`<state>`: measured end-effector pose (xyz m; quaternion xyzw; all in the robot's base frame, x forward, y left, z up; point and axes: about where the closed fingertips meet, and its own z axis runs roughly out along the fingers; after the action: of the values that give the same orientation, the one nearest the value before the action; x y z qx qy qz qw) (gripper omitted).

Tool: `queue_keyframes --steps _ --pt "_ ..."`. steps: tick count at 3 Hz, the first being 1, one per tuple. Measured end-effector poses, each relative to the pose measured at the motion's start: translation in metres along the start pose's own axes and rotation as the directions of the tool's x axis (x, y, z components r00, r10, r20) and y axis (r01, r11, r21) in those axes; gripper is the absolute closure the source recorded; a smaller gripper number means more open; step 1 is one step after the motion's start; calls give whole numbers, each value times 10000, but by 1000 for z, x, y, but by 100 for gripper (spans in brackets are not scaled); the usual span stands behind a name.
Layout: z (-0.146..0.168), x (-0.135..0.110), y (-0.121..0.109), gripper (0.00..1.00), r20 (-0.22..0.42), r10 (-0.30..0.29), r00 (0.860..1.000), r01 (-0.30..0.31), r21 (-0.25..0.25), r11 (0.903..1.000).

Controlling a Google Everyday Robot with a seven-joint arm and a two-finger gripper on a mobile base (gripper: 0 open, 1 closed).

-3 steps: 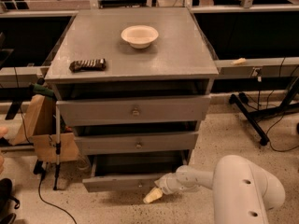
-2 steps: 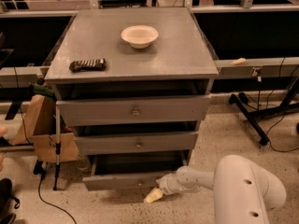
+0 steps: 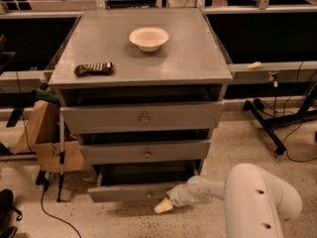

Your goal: Close bottom drawer

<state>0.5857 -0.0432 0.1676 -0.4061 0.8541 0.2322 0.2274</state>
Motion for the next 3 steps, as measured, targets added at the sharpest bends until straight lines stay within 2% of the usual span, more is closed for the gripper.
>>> queue_keyframes --steps 1,3 --pt "2 -5 -14 42 -246 2 9997 3 168 9999" --pt "2 -6 -19 89 -376 33 9993 -24 249 9997"
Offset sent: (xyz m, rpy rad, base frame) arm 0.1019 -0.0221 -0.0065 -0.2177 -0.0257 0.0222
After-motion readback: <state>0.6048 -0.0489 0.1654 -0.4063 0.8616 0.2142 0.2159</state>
